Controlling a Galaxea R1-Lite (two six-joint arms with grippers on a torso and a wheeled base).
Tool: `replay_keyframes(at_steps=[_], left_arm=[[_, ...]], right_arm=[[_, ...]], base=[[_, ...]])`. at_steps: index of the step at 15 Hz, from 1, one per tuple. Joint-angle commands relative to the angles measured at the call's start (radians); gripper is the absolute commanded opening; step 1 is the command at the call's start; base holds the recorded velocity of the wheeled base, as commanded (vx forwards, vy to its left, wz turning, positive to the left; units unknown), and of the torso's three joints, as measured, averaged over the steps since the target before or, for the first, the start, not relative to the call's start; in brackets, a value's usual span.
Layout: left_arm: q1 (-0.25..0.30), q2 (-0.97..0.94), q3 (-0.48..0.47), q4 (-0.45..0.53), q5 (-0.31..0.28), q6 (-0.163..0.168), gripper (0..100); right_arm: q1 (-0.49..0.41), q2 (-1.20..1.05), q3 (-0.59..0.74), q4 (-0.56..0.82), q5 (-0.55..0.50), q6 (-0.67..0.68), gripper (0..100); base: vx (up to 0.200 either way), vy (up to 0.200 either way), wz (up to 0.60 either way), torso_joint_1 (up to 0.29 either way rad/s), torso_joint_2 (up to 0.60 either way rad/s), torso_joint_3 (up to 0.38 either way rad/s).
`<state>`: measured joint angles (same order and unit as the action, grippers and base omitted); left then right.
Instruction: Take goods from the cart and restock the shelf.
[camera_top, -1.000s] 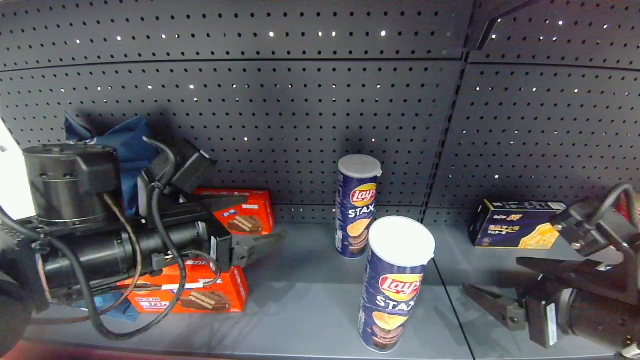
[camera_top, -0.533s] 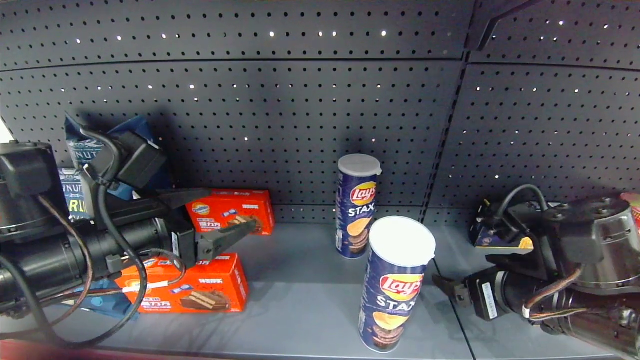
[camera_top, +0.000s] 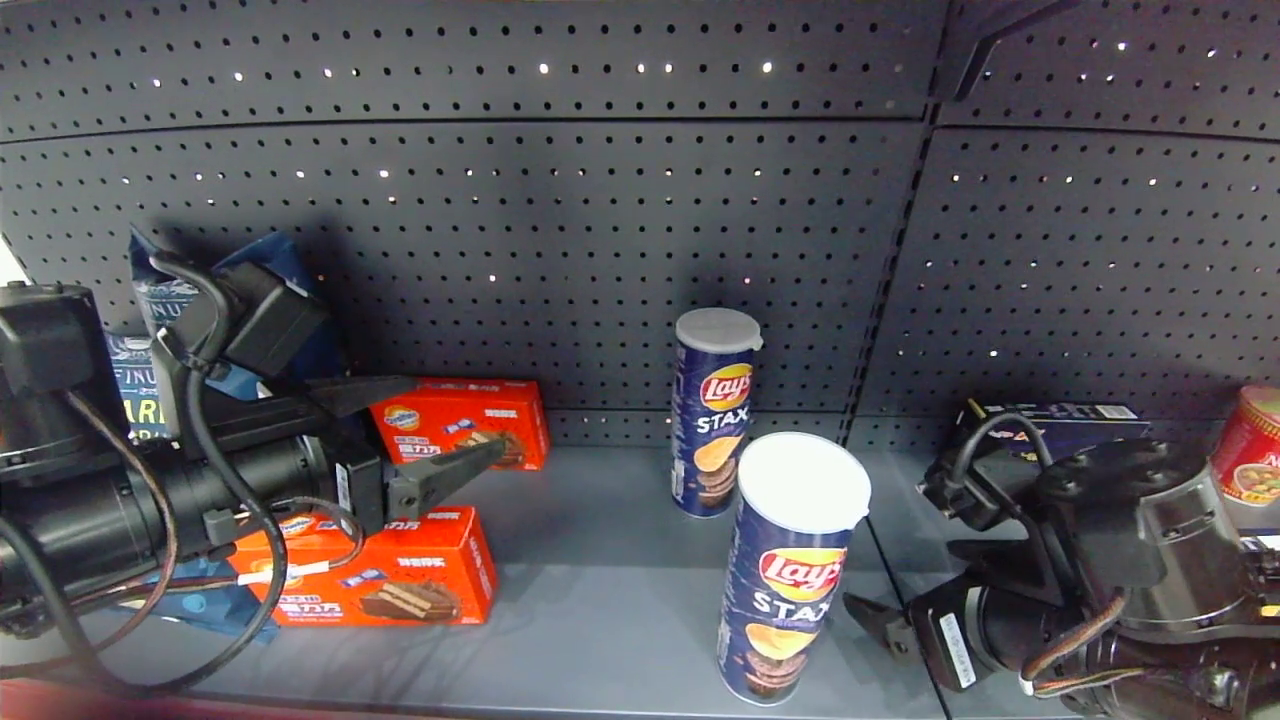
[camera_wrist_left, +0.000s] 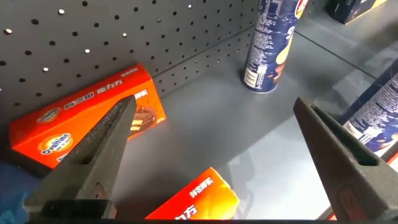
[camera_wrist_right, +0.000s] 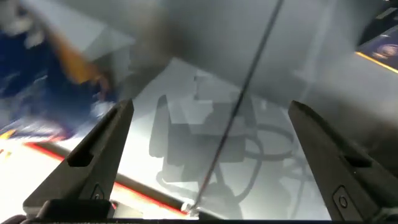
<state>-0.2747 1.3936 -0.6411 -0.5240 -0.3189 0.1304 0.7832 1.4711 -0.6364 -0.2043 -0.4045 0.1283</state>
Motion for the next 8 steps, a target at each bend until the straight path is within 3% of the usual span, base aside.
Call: replay_keyframes(at_steps=[1,8], left_arm=[[0.002,0.002,0.001,-0.001,0.0,0.0,100],[0.0,0.002,0.003,0.004,-0.002,0.001,100]], right_arm=[[0.028,-0.009,0.003,-0.001,0.001,-0.001,100],[0.045,0.003,-0.011,-0.006,0.007,-0.001,100]], base=[[0.0,0.0,0.0,0.0,0.0,0.0],[0.0,0.0,0.0,0.0,0.0,0.0]])
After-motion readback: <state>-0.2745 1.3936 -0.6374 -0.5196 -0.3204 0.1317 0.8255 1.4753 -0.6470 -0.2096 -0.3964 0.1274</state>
